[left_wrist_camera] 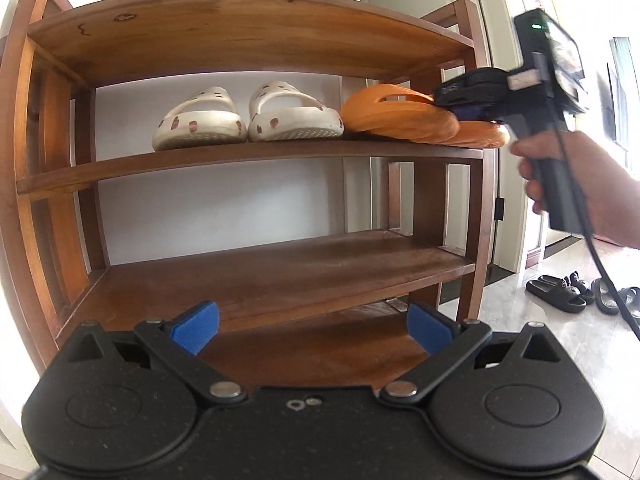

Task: Organize scattered shoes
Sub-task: 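Carry the orange slides up onto the rack shelf beside the cream slides, then open the right gripper and release the orange slides on the shelf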

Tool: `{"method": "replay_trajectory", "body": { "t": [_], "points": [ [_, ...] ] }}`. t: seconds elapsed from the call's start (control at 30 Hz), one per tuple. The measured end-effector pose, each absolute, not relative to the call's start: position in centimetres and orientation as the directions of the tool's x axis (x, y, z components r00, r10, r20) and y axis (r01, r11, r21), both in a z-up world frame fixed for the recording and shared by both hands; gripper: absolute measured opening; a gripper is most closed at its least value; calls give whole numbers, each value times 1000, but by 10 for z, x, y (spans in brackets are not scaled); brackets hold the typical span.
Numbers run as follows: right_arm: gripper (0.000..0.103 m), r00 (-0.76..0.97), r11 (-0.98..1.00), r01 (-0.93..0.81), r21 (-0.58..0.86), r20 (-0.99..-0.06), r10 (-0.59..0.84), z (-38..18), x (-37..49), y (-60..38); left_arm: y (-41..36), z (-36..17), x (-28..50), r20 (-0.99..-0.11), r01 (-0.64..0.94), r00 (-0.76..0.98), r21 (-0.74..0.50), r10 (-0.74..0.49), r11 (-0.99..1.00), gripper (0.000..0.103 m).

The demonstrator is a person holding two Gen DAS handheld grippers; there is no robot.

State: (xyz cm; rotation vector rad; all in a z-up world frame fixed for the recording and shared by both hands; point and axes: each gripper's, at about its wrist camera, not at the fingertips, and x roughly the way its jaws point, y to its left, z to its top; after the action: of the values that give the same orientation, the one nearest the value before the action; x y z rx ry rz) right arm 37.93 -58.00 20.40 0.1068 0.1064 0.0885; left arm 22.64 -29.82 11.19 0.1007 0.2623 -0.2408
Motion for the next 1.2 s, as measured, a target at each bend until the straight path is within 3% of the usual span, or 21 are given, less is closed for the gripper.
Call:
{"method": "replay_trajectory", "body": {
  "t": [0.17, 0.4, 0.47, 0.53, 1.07, 1.2],
  "points": [
    [37, 991, 993, -50, 107, -115, 62, 205, 391, -575, -303, 112, 231, -279, 239, 937, 74, -210, 968, 101],
    [39, 993, 995, -46, 89, -106, 56, 201, 380, -578, -303, 127, 248, -227, 186, 961, 103, -159, 977, 101],
    [45, 993, 995, -46, 90, -106, 55, 201, 391, -576, -302, 134, 256, -210, 159, 968, 108, -134, 981, 101],
    [72, 994, 995, -38, 90, -100, 47, 202, 398, -574, -299, 142, 264, -193, 130, 975, 118, -106, 985, 101],
    [80, 987, 999, 23, 33, -162, -17, 204, 440, -565, -286, 146, 276, -179, 63, 983, 81, -48, 995, 102],
    [96, 995, 998, 30, 49, -100, -25, 199, 414, -568, -283, 140, 278, -190, 58, 981, 78, -42, 995, 102]
  ]
}}
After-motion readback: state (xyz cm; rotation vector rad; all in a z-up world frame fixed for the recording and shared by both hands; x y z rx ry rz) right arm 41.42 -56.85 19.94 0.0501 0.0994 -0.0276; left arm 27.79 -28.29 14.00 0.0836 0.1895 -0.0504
